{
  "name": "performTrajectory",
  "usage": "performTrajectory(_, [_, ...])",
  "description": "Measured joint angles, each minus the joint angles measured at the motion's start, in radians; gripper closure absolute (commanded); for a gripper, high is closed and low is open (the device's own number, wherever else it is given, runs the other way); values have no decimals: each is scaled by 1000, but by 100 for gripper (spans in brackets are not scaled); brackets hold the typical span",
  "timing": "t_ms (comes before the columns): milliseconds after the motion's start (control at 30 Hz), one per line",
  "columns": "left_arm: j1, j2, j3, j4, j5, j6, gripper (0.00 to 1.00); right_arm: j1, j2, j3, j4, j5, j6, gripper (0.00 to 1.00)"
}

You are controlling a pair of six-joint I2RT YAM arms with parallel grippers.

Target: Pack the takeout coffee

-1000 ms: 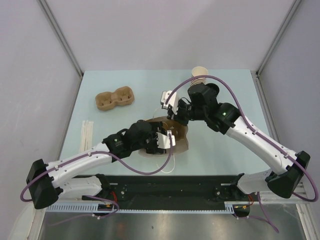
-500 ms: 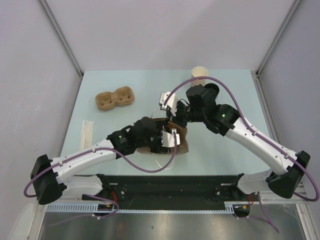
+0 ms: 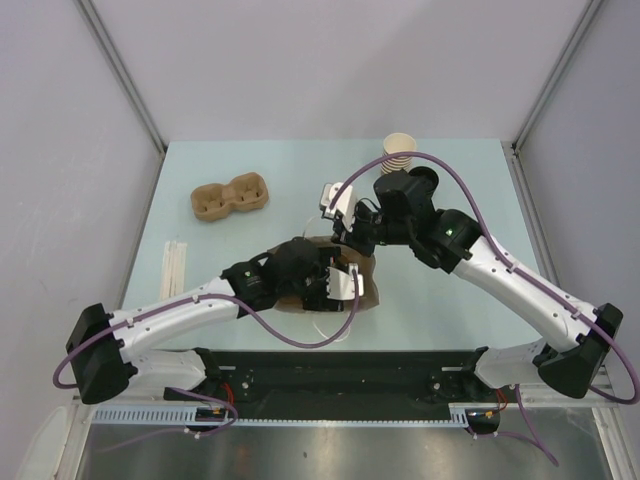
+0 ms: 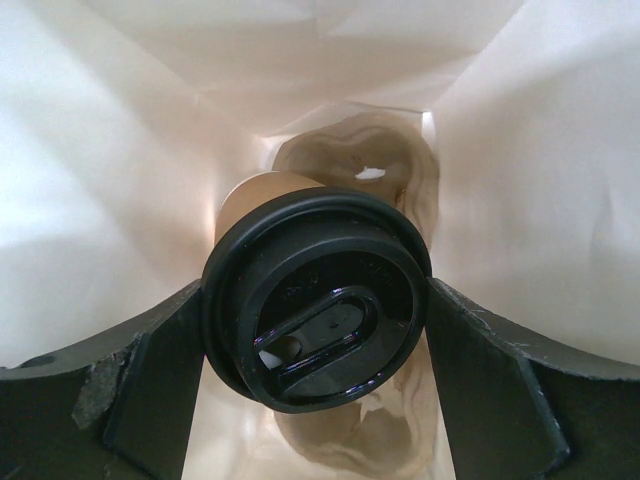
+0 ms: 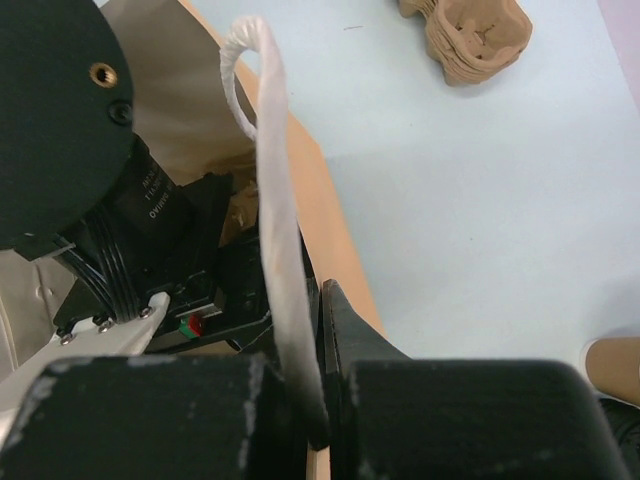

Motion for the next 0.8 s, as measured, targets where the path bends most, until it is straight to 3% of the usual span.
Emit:
performTrajectory(333, [-1,43,0,-43,90,1,83,17,-20,-5,4,-3,9,100])
performTrajectory(800, [-6,77,-84,89,19,21,86,48,-55,-48,-8,-9,-12,100])
